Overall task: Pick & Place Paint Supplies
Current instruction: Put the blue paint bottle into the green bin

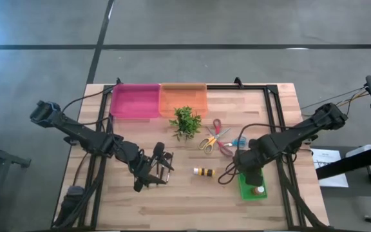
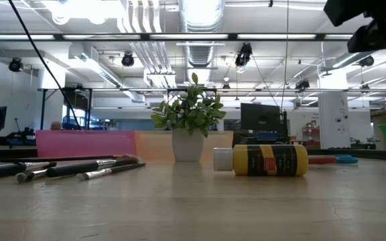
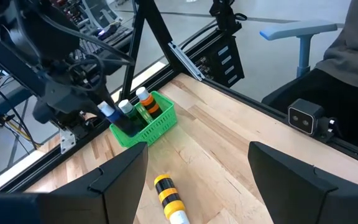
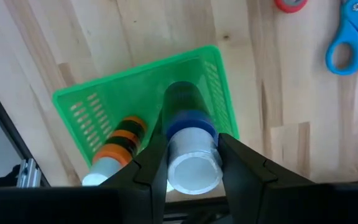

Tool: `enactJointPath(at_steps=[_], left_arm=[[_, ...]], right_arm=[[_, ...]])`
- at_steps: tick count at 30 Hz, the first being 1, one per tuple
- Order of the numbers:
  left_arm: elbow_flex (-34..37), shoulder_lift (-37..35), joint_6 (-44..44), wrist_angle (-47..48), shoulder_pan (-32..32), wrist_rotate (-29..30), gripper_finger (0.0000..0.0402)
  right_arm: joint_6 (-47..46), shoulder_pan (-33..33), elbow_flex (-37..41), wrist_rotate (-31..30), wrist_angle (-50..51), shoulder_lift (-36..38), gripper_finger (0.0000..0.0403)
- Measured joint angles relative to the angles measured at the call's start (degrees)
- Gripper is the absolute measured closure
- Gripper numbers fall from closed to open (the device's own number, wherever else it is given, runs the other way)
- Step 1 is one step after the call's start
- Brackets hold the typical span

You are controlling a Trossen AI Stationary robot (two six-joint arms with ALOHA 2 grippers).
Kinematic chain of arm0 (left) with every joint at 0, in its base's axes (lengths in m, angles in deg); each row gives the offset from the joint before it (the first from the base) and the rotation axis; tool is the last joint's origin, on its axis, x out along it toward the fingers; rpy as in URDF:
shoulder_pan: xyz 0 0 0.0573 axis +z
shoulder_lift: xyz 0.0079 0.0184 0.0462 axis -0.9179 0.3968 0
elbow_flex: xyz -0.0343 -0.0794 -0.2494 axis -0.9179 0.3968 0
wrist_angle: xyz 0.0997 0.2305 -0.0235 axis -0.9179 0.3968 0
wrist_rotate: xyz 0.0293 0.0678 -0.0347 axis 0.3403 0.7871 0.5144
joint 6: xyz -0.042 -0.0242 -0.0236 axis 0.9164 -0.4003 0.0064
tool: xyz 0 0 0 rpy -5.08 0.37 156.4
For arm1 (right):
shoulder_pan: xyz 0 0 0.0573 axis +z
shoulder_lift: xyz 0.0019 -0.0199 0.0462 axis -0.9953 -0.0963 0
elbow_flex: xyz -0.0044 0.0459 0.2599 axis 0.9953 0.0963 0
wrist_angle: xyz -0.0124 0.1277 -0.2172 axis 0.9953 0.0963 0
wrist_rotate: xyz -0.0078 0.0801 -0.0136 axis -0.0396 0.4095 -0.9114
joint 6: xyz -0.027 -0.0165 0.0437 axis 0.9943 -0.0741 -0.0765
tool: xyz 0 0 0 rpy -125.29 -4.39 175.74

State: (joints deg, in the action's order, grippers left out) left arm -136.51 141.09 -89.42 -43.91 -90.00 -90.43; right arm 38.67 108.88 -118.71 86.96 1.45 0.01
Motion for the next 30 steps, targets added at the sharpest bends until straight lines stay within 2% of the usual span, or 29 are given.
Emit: enactJointPath(at_steps=[15,22,30], left_arm=[[0.0,0.0,0.04,0.0,0.11,0.0,0.0115],[0.0,0.0,0.07,0.0,0.13,0.0,0.0115],[0.0,0.0,0.07,-0.01,0.22,0.0,0.0115]], right_arm=[[-0.62,1.35,1.78,1.14,-4.61,-1.71,0.0294],[-3.87,3.43,1.59,0.92,-4.78,-1.71,0.0294],[-7.8,7.01,-0.85,-1.76,-4.82,-1.79,0.0294]])
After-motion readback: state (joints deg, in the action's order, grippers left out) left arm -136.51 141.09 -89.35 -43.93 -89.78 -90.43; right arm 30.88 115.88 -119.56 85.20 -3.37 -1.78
